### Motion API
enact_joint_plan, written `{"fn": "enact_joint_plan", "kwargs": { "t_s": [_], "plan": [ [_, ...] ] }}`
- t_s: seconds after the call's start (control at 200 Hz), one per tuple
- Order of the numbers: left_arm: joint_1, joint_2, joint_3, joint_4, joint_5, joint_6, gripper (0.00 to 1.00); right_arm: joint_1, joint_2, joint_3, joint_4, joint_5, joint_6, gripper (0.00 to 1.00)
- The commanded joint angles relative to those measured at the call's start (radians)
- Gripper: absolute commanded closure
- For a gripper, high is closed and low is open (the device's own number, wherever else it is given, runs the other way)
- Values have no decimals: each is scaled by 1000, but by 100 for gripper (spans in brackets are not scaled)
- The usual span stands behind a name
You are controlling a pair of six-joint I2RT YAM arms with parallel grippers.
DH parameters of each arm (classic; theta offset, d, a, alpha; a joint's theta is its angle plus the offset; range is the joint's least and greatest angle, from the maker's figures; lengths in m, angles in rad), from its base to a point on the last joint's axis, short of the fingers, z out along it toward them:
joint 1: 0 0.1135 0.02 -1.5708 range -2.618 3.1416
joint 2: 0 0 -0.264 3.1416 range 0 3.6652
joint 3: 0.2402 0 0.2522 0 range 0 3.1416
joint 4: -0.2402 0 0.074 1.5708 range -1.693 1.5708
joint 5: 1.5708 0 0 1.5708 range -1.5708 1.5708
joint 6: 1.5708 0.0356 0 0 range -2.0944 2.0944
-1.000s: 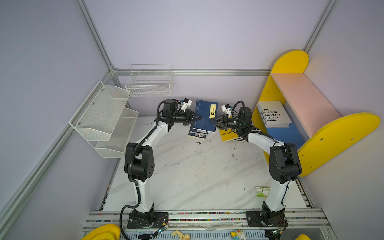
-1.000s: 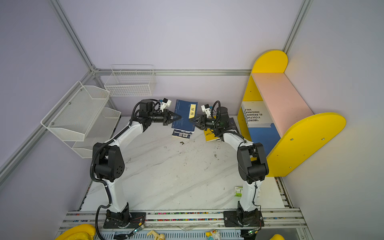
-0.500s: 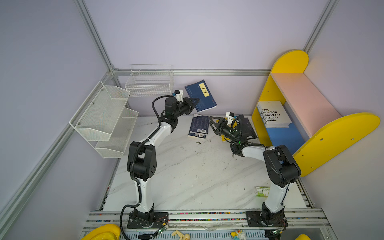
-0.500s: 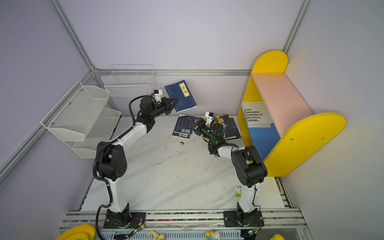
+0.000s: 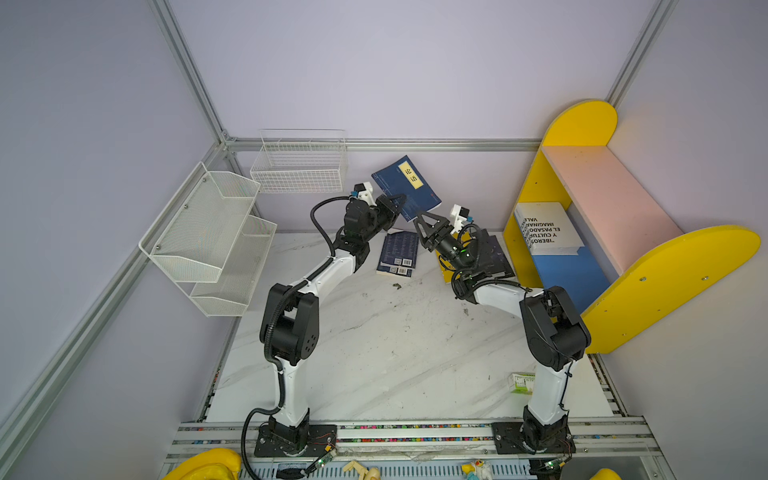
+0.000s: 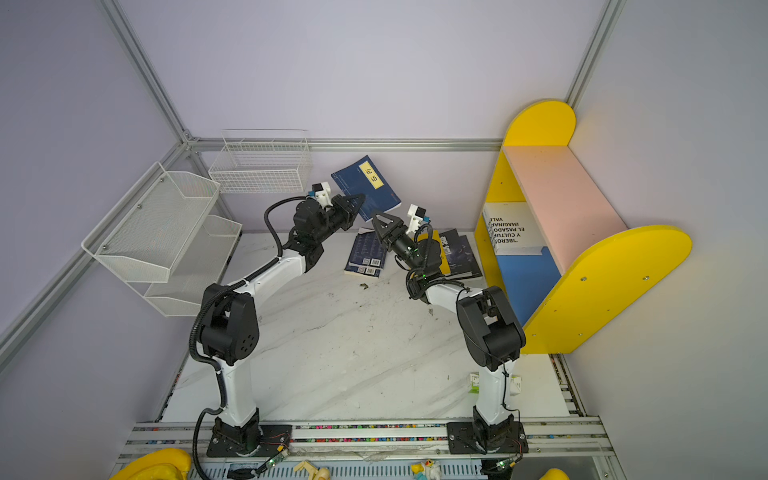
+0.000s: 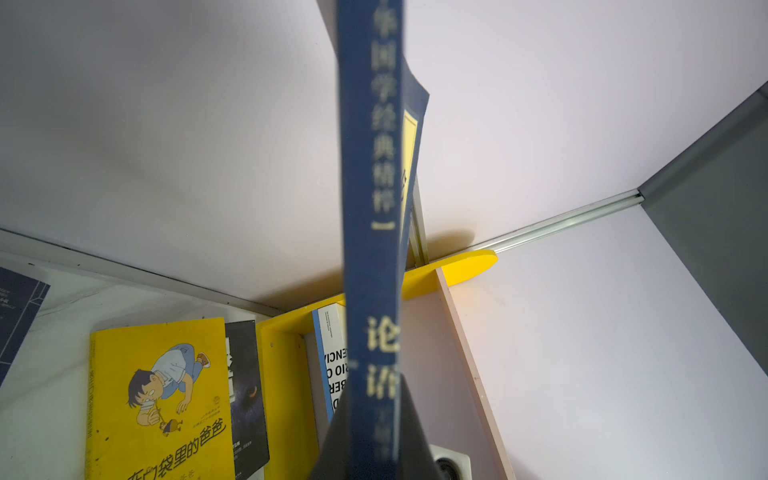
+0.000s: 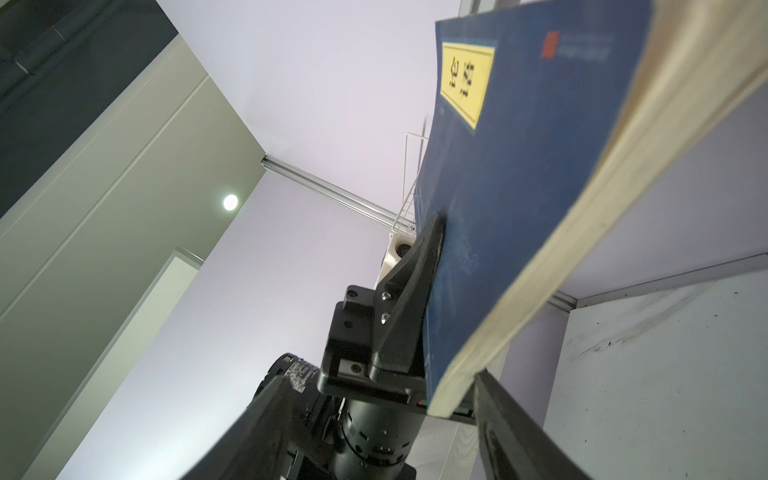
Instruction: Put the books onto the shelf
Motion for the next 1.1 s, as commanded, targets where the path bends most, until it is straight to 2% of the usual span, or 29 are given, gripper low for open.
{"fn": "enact_joint_plan", "kwargs": {
  "t_s": [0.0,0.185,0.475,0.56,0.885,0.99,1.025,1.095],
  "plan": [
    [-10,-79,-38,97,-17,-14,100,11,24,48,-16,31,12,32],
    [-12,-85,-35,103,-29,-13,100,23,13,51,-92,53,-4,39],
    [-24,-73,-21,99,-22,-21,100,28,55,81,-15,56,49,51],
    [-27,-73,-19,97,-18,-20,100,28,62,98,-14,60,50,62],
    [-32,-88,-36,113,-34,-24,100,31,81,135,-47,54,66,90],
    [-29,-100,-53,119,-35,-16,85,24,55,118,-60,66,57,96],
    [-25,-108,-62,116,-33,-5,74,18,35,111,-76,71,37,100],
    [-6,-131,-85,103,-25,12,54,-2,-21,99,-136,89,-23,100]
  ]
}}
